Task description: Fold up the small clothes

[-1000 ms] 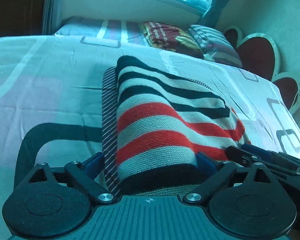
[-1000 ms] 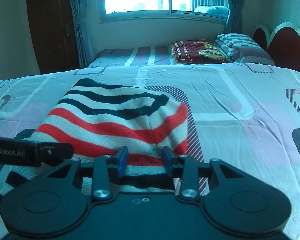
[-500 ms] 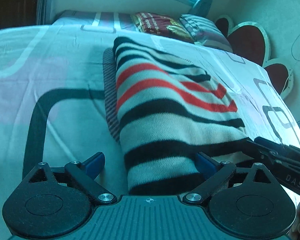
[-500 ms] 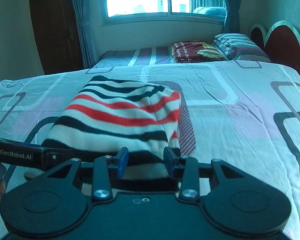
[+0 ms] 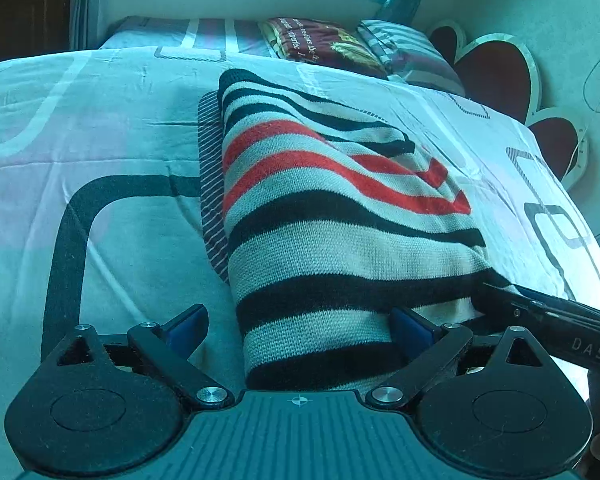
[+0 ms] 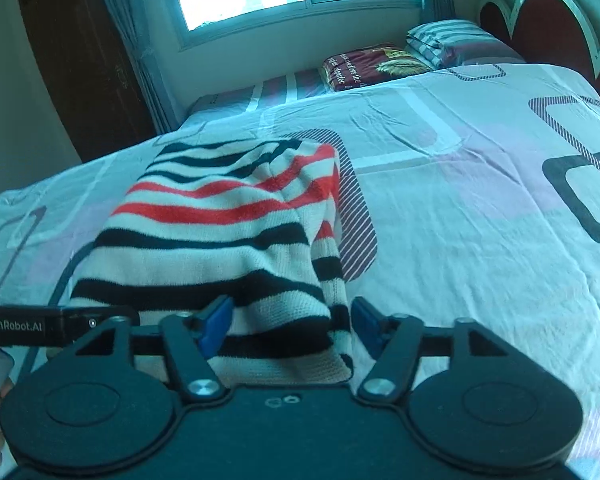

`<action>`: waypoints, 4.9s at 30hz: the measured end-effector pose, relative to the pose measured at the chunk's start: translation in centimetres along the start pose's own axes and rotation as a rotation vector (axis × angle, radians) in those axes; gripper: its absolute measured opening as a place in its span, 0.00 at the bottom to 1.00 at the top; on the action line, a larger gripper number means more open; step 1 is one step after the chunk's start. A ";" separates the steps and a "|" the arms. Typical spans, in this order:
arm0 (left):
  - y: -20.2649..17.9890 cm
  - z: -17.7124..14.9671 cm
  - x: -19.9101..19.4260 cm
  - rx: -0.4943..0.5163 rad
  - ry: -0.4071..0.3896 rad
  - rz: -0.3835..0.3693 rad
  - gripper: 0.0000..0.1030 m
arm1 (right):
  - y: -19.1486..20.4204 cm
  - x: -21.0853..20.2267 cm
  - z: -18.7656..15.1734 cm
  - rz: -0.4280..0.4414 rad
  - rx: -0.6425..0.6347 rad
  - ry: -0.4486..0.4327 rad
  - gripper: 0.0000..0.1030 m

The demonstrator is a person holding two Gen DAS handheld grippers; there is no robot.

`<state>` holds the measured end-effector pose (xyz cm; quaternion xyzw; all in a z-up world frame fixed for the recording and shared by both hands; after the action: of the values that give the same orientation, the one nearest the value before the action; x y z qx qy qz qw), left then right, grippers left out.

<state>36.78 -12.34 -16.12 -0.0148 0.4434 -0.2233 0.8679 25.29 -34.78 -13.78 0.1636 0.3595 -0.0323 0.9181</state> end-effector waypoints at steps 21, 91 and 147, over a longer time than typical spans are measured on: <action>-0.3 4.0 2.6 -0.016 -0.014 0.071 0.94 | 0.4 4.8 4.0 -0.036 0.003 0.065 0.80; 0.0 5.2 3.5 -0.023 -0.022 -0.053 0.57 | -1.4 8.0 4.6 0.249 0.157 0.157 0.35; 39.7 -0.1 -11.1 -0.153 -0.125 0.071 0.57 | 35.6 14.4 -2.6 0.410 0.076 0.127 0.33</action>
<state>45.91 27.85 -16.61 -0.0793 0.4042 -0.1567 0.8977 40.59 0.47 -15.36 0.2693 0.3744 0.1518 0.8742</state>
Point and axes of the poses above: each gripper's, at about its wrist camera, not at the fingertips, and x roughly the way its jaws point, y to its left, z to its top, the point moved 2 cm from there along x, roughly the way its jaws point, and after that the axes turned 6 degrees about x, right-handed, at the moved point
